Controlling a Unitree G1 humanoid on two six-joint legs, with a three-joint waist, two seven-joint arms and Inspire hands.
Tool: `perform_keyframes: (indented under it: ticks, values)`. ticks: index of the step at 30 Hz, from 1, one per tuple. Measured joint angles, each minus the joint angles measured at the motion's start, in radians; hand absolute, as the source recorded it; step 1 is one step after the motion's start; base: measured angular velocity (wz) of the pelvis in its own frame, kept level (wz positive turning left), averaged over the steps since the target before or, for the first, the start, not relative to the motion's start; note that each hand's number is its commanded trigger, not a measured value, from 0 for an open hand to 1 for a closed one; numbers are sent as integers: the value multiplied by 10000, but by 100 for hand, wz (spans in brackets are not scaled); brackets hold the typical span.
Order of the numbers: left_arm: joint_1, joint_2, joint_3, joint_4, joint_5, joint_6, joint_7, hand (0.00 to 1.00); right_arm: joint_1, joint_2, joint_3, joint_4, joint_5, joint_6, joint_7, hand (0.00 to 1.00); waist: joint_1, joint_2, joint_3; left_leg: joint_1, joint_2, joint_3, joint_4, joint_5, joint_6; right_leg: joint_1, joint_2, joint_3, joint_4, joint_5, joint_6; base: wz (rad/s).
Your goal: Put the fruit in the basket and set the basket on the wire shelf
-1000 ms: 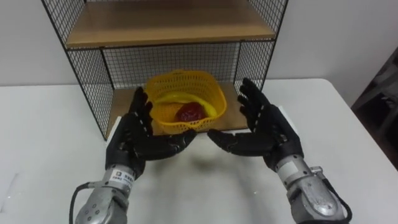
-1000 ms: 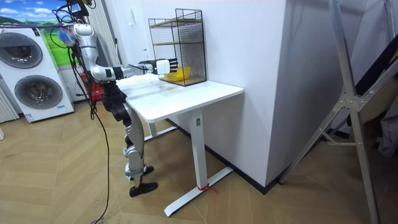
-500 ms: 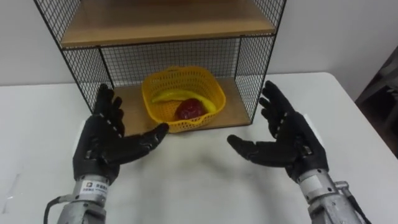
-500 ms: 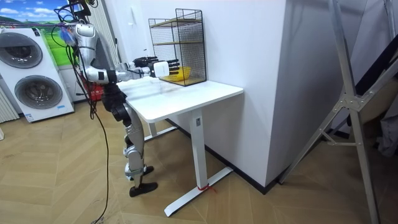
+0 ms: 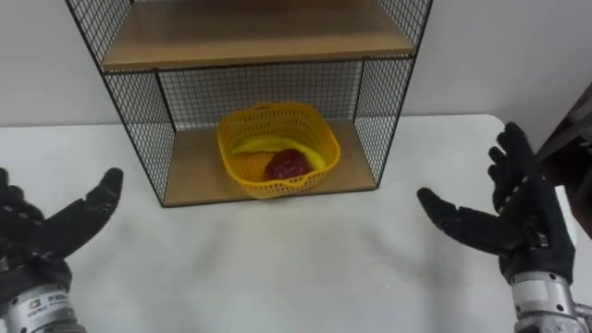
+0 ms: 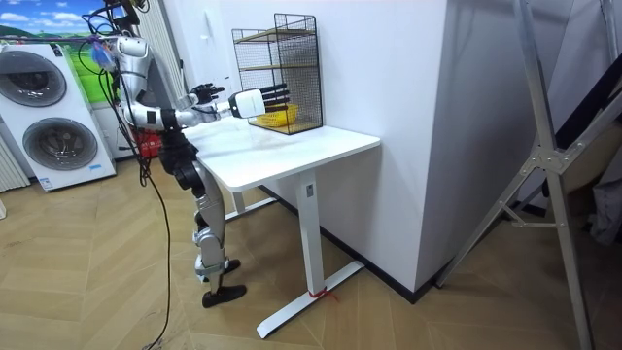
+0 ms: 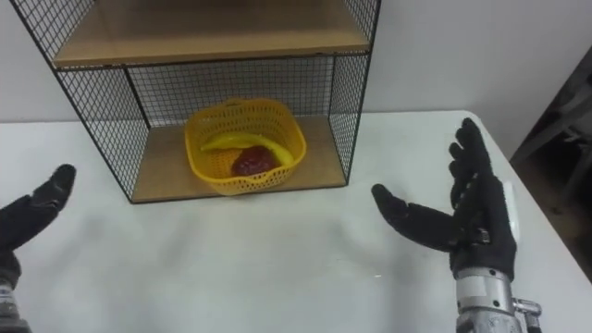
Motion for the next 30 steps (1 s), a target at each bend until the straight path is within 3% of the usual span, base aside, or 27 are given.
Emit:
perform_keyframes:
  ticks: [9, 12, 14, 18, 20, 23, 25, 30]
  values:
    - [87, 11, 1330, -283, 454, -257, 1697, 0, -1, -32, -970, -47, -349, -317, -1903, 0, 177, 3, 32, -27, -15, -99, 19, 1, -6, 18, -18, -177, -20, -28, -2, 3]
    - [163, 36, 1908, -584, 448, -429, 2274, 0, -1, -206, -1399, -56, -273, -502, -2452, 0, 213, 59, 16, -49, -18, -87, 24, 1, -6, -40, -30, -145, 43, -55, 5, 0]
    - [166, 150, 2537, -582, 447, -521, 2798, 0, 15, -504, -1884, -58, -228, -533, -3093, 0, 204, 90, 24, -54, -15, -83, 20, 1, -6, -54, -31, -139, 48, -61, 1, 0]
    - [189, 324, 3883, -376, 219, -533, 3402, 0, 124, -605, -3000, -42, 123, -642, -4034, 0, 207, 109, 28, -135, 3, -56, 6, 7, -18, -166, -48, -92, 75, -77, -14, -2]
    - [301, 614, 4729, 488, -516, -513, 3742, 0, 281, -753, -3897, 380, 947, -732, -4754, 0, 201, 141, 8, -244, 5, -39, -1, 9, -21, -288, -88, -55, 88, -77, -14, 0]
    - [720, 734, 5351, 1624, -1861, -340, 4120, 0, 367, -802, -4817, 1326, 2452, -674, -5737, 0, 202, 189, -11, -312, 1, 4, -9, 9, -21, -462, -109, 29, 269, -151, -24, -3]
    - [962, 835, 5419, 2779, -2669, -209, 4231, 0, 632, -881, -5015, 2343, 3050, -651, -6163, 0, 118, 186, -19, -340, -2, -22, -11, 14, -28, -467, -126, -54, 260, -162, -29, 4]
    - [1081, 869, 5094, 6393, -5168, 439, 4179, 0, 944, -934, -5046, 5914, 4752, -89, -6538, 0, 103, 167, -38, -469, -17, -47, 9, 4, -43, -608, -161, -75, 420, -250, -56, 1]
